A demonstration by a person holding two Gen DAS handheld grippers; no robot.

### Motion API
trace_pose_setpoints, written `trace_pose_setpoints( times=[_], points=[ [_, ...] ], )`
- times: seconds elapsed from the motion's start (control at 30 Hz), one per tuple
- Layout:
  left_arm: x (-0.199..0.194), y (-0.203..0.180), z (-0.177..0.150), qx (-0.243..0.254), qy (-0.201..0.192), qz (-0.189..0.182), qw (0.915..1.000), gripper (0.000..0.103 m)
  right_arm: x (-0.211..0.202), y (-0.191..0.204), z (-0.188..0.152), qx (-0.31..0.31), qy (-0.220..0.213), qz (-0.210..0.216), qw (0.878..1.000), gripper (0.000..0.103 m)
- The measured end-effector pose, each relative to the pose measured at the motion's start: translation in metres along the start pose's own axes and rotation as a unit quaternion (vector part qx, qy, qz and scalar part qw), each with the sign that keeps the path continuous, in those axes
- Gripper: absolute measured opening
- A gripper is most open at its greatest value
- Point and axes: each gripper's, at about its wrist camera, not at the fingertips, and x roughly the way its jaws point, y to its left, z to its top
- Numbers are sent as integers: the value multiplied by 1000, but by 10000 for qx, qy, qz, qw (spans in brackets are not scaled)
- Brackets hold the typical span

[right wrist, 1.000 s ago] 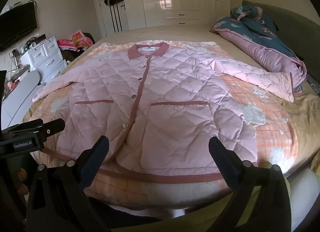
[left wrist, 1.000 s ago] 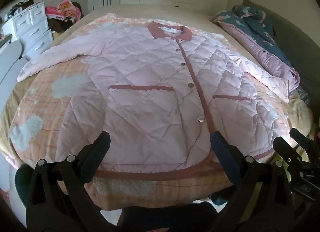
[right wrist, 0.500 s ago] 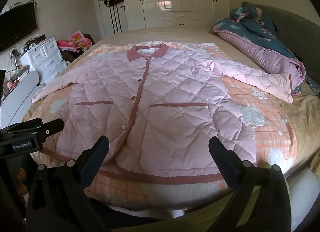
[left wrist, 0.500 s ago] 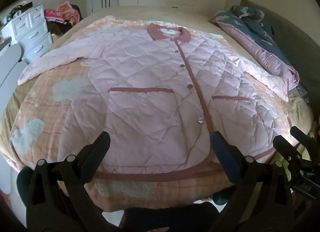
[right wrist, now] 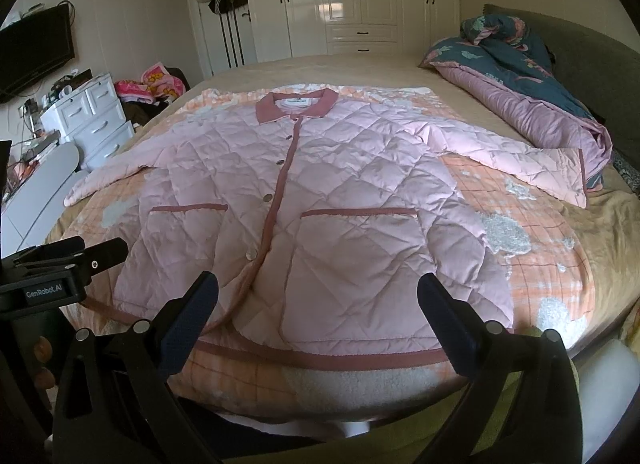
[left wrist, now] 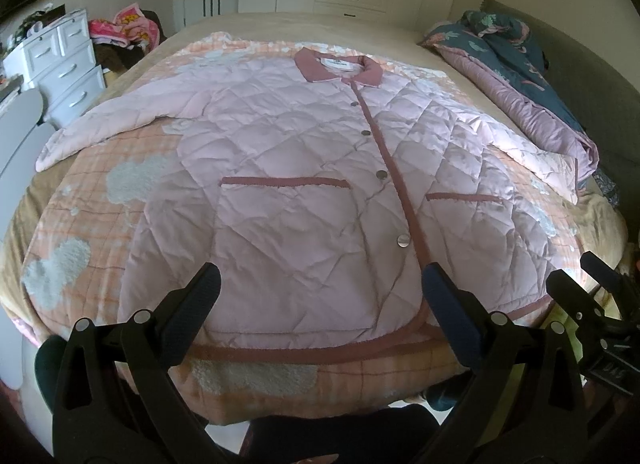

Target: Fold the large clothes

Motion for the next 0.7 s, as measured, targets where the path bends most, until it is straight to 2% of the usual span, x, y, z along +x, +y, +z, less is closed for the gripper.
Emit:
trace_pose_setpoints(
  times=[0.7],
  points=[
    [0, 0, 0, 16, -13, -2, 10000, 94, 2, 1, 0, -3, 11, -12, 10000, 99]
  ],
)
